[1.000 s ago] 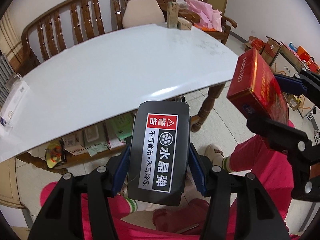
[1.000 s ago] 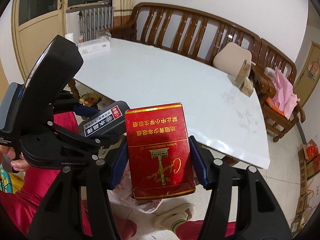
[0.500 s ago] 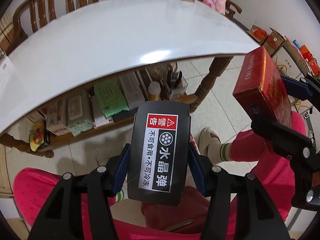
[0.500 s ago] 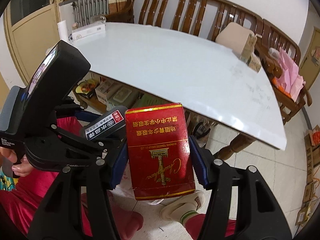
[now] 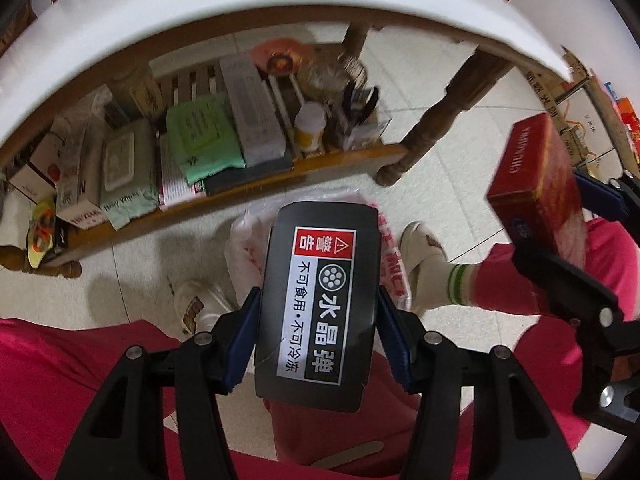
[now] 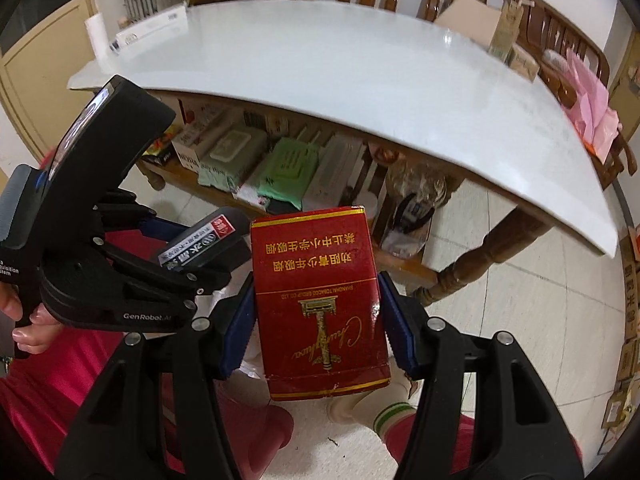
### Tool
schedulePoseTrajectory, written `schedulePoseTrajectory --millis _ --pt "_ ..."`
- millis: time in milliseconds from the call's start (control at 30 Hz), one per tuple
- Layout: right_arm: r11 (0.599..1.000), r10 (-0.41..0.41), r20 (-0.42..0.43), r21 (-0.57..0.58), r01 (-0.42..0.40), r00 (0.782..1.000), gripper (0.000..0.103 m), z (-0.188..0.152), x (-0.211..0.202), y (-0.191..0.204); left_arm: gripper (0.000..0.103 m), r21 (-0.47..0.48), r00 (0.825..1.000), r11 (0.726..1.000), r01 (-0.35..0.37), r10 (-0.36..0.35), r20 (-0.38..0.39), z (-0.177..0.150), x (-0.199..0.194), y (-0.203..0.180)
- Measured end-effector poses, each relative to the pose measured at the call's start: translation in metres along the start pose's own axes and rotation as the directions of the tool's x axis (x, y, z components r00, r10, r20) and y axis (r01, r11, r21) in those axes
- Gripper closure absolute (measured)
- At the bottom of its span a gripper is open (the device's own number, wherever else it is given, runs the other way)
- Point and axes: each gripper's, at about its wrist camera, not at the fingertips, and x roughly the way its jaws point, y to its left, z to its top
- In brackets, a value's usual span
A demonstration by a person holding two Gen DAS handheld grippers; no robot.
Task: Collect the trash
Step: 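Lift the battery pack with the left tool while the right tool carries the red box toward the bag, then lower the battery pack and red box into the white plastic bag with both tools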
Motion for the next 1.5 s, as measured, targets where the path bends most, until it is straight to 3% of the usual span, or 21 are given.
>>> schedulePoseTrajectory --millis 233,800,1267,1500 --pt "0.999 0.015 -0.083 0.033 -0.013 0.996 0.046 -0.010 0.039 -0.011 0.049 -0.054 0.994 0.998 0.016 -0.021 -0.108 0.002 0.045 0.012" --pt "0.994 0.061 -0.248 0.101 -0.037 0.967 0.046 -0.030 0.120 -0.014 0.049 -0.136 0.965 0.989 0.051 -0.084 -0.249 0.012 0.113 0.029" --pt "0.987 0.117 -0.366 0.142 -0.069 0.923 0.046 -0.046 0.173 -0.009 0.048 -0.246 0.915 0.965 0.091 -0.178 -0.361 0.015 0.160 0.047" --pt "0.965 0.210 -0.413 0.231 -0.121 0.886 0.046 -0.054 0.192 -0.011 0.048 -0.307 0.888 0.945 0.110 -0.232 -0.396 0.018 0.177 0.054"
